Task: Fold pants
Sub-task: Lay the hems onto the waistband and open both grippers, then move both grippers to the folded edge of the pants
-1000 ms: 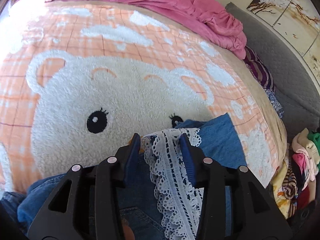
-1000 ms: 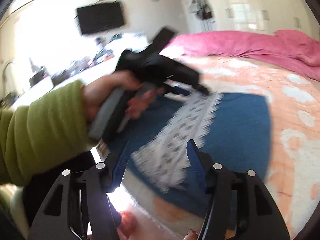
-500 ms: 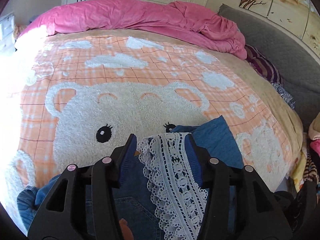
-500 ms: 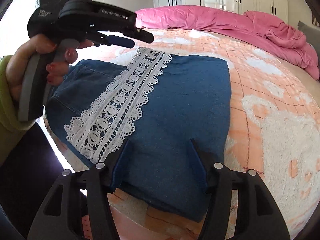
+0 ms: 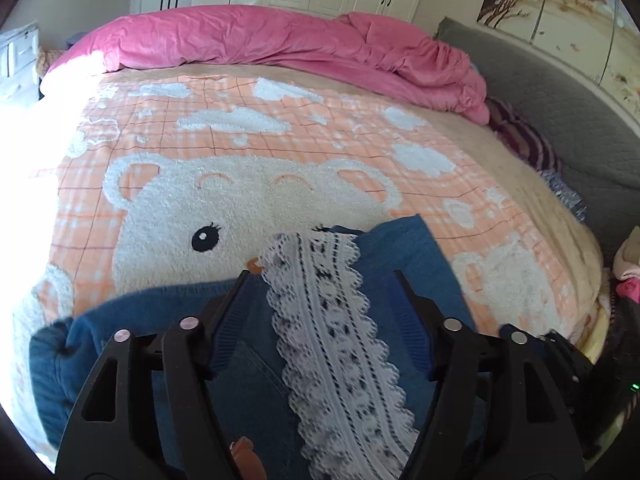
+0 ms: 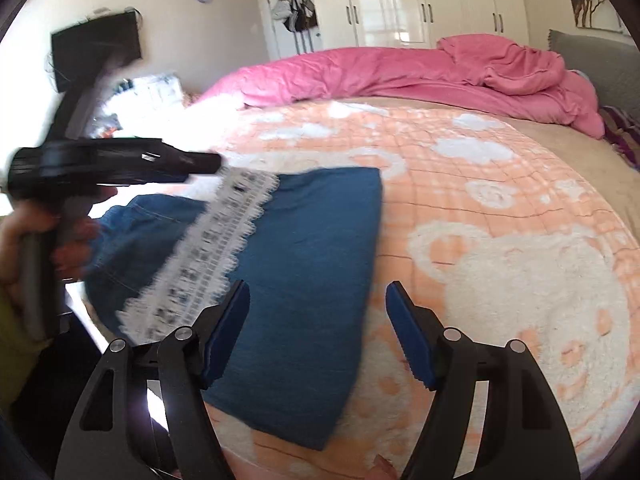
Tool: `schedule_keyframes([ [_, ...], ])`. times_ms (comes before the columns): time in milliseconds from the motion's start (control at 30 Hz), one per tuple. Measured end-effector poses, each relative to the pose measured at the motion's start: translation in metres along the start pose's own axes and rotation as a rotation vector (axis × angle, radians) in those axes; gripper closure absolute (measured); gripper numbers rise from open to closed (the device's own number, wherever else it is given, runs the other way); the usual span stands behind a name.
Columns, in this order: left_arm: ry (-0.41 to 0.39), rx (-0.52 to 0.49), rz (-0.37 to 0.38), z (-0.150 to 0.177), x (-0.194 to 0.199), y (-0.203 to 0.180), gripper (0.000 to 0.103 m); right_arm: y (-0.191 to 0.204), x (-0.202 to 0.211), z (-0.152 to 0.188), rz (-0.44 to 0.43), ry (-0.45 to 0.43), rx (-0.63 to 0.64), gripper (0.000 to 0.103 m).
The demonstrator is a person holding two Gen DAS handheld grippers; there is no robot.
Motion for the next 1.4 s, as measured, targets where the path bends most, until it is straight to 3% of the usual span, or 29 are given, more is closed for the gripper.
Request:
schedule_keyframes([
  [200,-0.012,-0.023,-0.043,0.032,0.021,-0.011,0.041,-0.013,-0.018,0.015,0.096,0.096,0.007,0.031],
  [267,0.006,-0.041,-0.069,0.045,0.021,-0.015,0.035,-0.016,-0.022,0.019,0.108,0.108,0.011,0.03],
  [400,0.106,-0.095,-0.193,0.078,0.001,-0.009,0.033,-0.015,-0.025,0.022,0.122,0.111,0.026,0.028],
  [467,0.146,-0.093,-0.209,0.089,-0.011,-0.002,0.033,-0.016,-0.026,0.022,0.103,0.107,0.007,0.026],
  [800,0.086,-0.017,-0.204,0.084,0.018,0.006,0.024,-0.03,0.001,0.007,0.063,-0.044,-0.143,0.012],
  [1067,0.015,0.042,-0.213,0.078,0.06,0.019,0.012,-0.023,0.007,0.002,0.054,-0.076,-0.129,0.009],
  [1400,-0.034,0.152,-0.254,0.081,0.095,0.055,0.01,0.005,0.016,-0.005,0.031,-0.095,-0.054,0.005],
])
Point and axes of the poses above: each gripper's, at about its wrist camera, not at the fingertips, and x roughly against the way its jaws point, y to its left, z to its underside, the point moved 6 cm from there along -x, roughly the way its jaws point, and after that the axes turned 3 degrees about x, right-handed, at the moved point
